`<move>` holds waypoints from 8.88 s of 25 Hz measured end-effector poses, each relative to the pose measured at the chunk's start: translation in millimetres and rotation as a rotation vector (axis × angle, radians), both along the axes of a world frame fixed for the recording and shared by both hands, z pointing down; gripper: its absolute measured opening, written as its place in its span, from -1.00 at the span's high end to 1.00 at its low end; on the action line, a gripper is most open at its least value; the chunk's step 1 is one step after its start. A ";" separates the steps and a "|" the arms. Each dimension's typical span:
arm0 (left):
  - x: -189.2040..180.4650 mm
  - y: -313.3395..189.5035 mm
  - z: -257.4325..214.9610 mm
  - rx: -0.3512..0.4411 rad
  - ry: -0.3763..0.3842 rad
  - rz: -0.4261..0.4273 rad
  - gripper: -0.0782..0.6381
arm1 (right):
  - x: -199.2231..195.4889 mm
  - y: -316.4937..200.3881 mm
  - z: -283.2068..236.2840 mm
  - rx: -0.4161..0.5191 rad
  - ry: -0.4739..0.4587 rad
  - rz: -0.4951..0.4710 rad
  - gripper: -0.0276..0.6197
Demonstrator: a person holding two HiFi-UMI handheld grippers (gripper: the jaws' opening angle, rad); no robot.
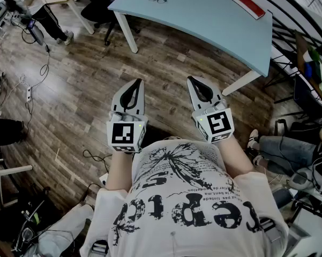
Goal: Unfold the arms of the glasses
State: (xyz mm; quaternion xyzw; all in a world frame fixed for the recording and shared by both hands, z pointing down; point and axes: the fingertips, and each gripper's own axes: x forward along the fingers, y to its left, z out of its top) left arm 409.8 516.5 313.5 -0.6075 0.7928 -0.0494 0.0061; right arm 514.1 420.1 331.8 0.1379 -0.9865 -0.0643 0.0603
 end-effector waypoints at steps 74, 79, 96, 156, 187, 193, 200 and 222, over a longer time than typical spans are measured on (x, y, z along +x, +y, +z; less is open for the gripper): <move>-551.6 -596.6 64.7 -0.139 0.071 0.310 0.73 | -507.1 -575.0 77.9 -0.168 0.110 0.387 0.89; -556.3 -631.1 81.2 -0.193 0.069 0.357 0.73 | -513.0 -595.8 101.6 -0.188 0.201 0.370 0.89; -584.6 -696.6 145.8 -0.403 0.094 0.516 0.73 | -542.8 -610.6 237.1 -0.256 0.835 0.102 0.88; -446.2 -704.3 289.4 -1.056 -0.833 1.481 0.61 | -532.7 -606.5 285.3 -0.203 1.099 -0.211 0.81; -457.9 -714.2 245.1 -0.829 -0.616 1.478 0.72 | -516.3 -617.8 283.0 -0.211 1.154 -0.188 0.81; -472.6 -712.7 228.9 -0.832 -0.516 1.451 0.72 | -507.6 -619.9 284.0 -0.205 1.189 -0.186 0.81; -495.4 -705.3 224.1 -0.811 -0.440 1.406 0.71 | -508.9 -622.6 285.7 -0.221 1.210 -0.149 0.81; -509.8 -692.0 219.9 -0.754 -0.397 1.367 0.71 | -528.7 -610.8 263.6 -0.178 1.277 -0.165 0.56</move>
